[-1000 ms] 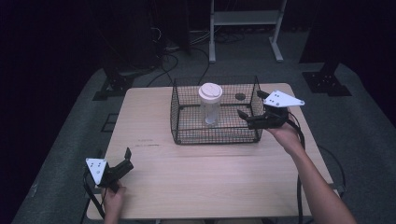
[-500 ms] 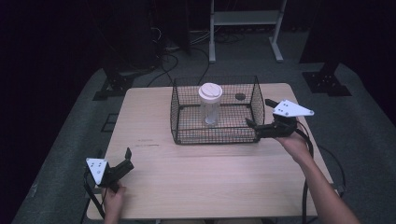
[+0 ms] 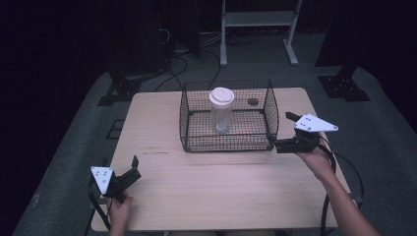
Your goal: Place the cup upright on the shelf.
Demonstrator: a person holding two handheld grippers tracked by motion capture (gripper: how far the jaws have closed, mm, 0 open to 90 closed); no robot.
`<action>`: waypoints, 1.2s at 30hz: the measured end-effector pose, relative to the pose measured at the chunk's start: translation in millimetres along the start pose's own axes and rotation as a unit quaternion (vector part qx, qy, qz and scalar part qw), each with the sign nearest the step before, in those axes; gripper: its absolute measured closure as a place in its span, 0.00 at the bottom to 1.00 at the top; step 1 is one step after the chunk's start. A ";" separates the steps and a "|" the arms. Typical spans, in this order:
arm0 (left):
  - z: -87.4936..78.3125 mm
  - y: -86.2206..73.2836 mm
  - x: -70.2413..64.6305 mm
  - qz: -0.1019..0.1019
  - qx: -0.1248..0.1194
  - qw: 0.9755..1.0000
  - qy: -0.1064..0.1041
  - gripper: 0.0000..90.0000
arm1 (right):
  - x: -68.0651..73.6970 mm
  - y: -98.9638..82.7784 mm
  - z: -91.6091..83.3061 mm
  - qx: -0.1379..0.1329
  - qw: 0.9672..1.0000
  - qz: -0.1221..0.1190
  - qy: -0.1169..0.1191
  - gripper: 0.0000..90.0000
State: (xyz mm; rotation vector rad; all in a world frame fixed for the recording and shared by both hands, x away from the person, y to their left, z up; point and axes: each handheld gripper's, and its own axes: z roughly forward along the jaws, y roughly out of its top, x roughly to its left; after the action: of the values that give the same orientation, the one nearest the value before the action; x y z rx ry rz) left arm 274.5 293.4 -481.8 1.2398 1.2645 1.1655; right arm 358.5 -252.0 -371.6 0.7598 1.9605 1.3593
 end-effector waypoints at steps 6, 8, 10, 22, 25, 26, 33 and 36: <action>0.0 0.0 -0.1 0.000 0.000 1.000 0.001 0.00 | 0.7 -10.5 -5.1 0.004 1.000 0.006 -0.002 0.03; -0.1 0.0 -0.1 0.001 0.000 1.000 0.001 0.00 | 1.0 -12.1 -5.9 0.007 1.000 0.004 -0.003 0.03; 0.0 0.0 0.0 0.001 0.000 1.000 0.001 0.00 | 1.5 -16.5 -8.7 0.010 1.000 0.007 -0.003 0.03; 0.2 0.0 -0.2 0.002 0.000 1.000 0.001 0.00 | 2.8 -37.5 -23.4 0.014 1.000 0.015 -0.011 0.03; 0.0 0.0 0.0 0.002 0.001 1.000 0.002 0.00 | 2.5 -41.6 -26.6 0.014 1.000 0.021 -0.013 0.03; 0.0 0.0 -0.1 0.002 0.001 1.000 0.002 0.00 | 2.5 -42.9 -27.8 0.014 1.000 0.022 -0.015 0.03; -0.1 0.0 0.4 -0.001 0.000 1.000 0.002 0.00 | 4.9 -52.7 -34.1 0.011 0.999 0.033 -0.020 0.03; -0.2 0.0 0.5 -0.002 0.000 1.000 0.002 0.00 | 6.1 -56.6 -36.0 0.012 0.999 0.034 -0.021 0.03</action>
State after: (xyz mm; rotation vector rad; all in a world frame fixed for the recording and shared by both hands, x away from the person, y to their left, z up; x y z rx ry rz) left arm 274.3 293.9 -481.7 1.2362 1.2687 1.1653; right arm 321.2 -285.6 -416.5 0.8673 1.9376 1.3492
